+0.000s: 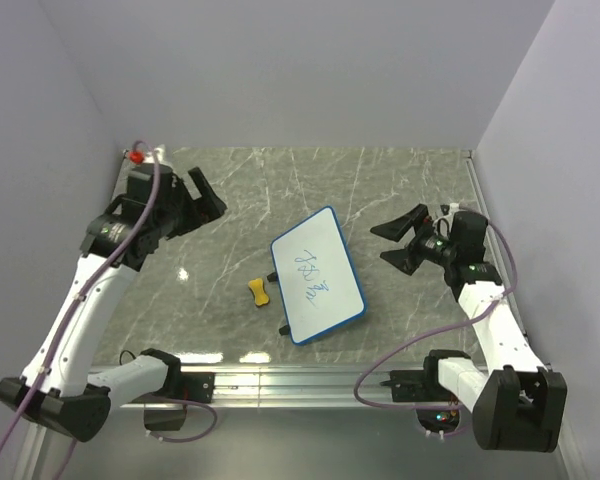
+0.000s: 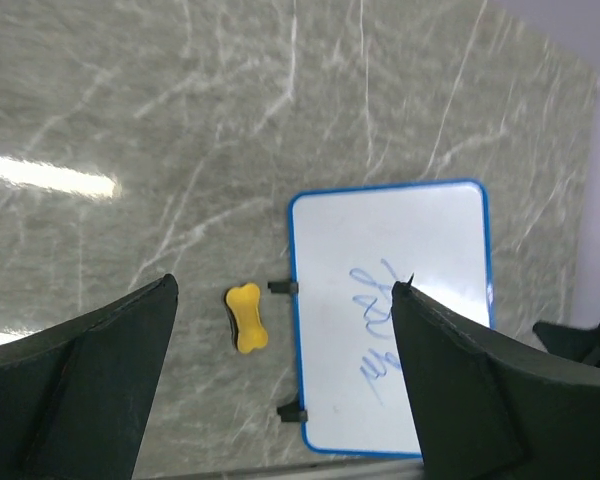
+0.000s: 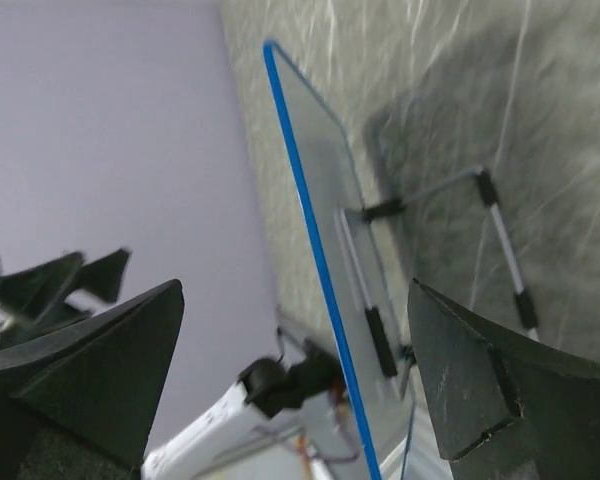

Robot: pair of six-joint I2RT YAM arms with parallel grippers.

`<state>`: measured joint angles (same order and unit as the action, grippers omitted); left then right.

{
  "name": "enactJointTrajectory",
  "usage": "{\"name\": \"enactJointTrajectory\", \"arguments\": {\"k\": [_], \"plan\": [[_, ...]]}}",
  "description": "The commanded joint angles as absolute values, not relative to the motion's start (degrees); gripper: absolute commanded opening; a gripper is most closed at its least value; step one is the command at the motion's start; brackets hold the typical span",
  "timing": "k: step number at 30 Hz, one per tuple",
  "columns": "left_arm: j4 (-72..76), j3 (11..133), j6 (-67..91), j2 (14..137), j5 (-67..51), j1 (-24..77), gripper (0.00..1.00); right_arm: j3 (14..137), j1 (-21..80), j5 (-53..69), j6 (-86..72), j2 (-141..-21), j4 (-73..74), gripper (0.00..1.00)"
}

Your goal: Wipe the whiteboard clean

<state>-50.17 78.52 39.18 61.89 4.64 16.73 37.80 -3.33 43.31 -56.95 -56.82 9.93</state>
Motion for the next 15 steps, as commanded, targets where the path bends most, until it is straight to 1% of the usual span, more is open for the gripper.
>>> {"name": "enactJointTrajectory", "arguments": {"k": [1,2,3,4,5,7,10,11,14,15], "plan": [[-48.6,75.77,37.79,63.54,6.5,21.16,0.94,38.06,-3.6,52.46,-60.55,-56.95,5.45,1.0],[-48.26,73.59,37.88,63.54,6.68,21.79,0.94,36.23,-3.6,53.6,-63.69,-57.21,3.19,1.0],[-47.73,72.35,38.4,63.37,6.68,22.23,0.93,35.08,-3.6,54.31,-65.9,-57.04,-2.93,1.0],[-46.51,71.12,38.58,63.2,6.51,22.85,0.93,33.85,-3.6,54.66,-68.09,-56.95,-5.86,1.0],[-45.89,69.1,38.93,62.58,6.33,22.94,0.93,32.1,-3.6,53.62,-71.25,-56.78,-7.72,1.0],[-44.74,67.59,39.46,62.05,5.98,23.38,0.93,31.12,-3.52,50.38,-71.72,-55.99,-6.16,1.0],[-44.47,65.75,39.55,62.22,5.8,24.08,0.93,36.19,-2.55,44.23,-61.91,-56.85,7.78,1.0],[-44.56,65.31,39.38,62.31,5.8,24.17,0.93,40.56,-2.46,39.68,-55.96,-57.39,16.61,1.0],[-44.3,64.69,38.76,62.58,5.98,24.78,0.93,46.83,-1.94,36.48,-48.55,-60.02,25.72,0.98],[-44.21,64.51,38.15,62.84,5.98,24.96,0.93,48.15,-1.41,35.34,-47.12,-60.38,26.8,0.95]]}}
